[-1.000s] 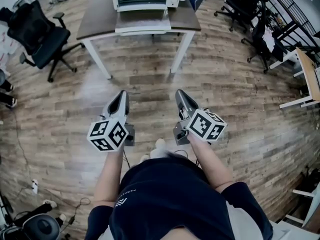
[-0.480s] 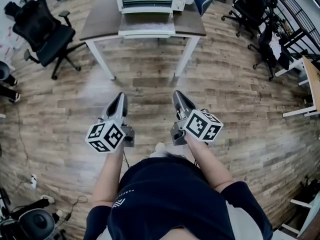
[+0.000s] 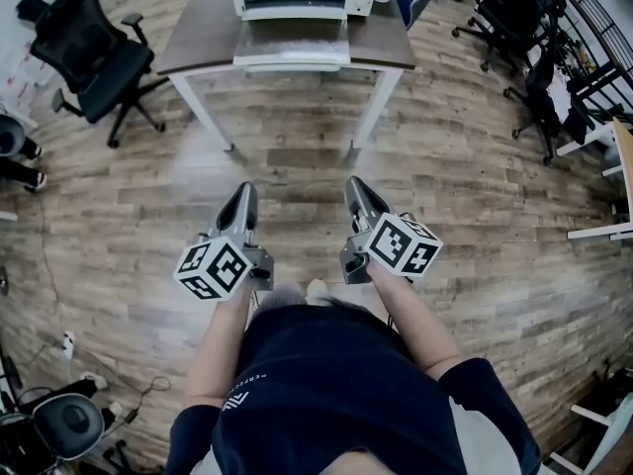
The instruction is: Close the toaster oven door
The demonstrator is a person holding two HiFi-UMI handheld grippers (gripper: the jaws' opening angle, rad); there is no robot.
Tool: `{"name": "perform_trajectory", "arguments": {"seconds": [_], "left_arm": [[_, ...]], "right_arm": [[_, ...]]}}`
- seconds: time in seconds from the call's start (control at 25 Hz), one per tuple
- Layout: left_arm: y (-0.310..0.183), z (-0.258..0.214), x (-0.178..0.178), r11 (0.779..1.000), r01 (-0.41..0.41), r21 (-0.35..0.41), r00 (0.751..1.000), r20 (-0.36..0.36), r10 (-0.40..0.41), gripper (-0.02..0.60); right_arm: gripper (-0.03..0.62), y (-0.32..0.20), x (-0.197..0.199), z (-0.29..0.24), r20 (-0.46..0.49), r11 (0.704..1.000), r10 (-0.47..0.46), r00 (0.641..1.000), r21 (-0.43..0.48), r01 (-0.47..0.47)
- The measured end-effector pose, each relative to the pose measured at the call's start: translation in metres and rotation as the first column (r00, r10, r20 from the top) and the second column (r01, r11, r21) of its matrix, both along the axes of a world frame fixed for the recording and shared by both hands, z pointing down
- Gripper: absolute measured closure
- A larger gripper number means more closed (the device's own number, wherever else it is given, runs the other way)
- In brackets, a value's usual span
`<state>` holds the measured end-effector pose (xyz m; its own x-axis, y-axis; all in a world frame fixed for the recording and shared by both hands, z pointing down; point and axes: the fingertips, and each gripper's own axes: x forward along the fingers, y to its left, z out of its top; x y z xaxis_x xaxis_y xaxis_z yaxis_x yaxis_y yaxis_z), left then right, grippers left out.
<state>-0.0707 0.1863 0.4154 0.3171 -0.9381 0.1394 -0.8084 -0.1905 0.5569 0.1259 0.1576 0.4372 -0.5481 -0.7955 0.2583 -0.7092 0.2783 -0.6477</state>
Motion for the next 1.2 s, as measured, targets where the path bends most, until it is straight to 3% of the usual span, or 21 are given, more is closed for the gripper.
{"name": "perform_trajectory", "arguments": {"seconds": [0.52, 0.88, 1.2], "left_arm": [[-0.05, 0.005, -0.022, 0.999, 0.039, 0.025, 0.999, 0.005, -0.039, 0.571], [-0.112, 0.022, -0.036, 0.999, -0.012, -0.031, 0.997, -0.075, 0.01, 0.465], [-0.166, 0.029, -0.056, 0.996, -0.051, -0.07, 0.997, -0.063, 0.047, 0.398]], "right_arm": [[0.573, -0.045, -0.005, 0.014, -0.024, 1.0, -0.004, 1.0, -0.007, 0.004], [0.515, -0.103, -0.024, 0.017, -0.005, 1.0, 0.021, 1.0, -0.018, -0.021], [0.444, -0.152, -0.044, 0.022, 0.005, 0.998, 0.049, 0.999, -0.034, -0.049]]}}
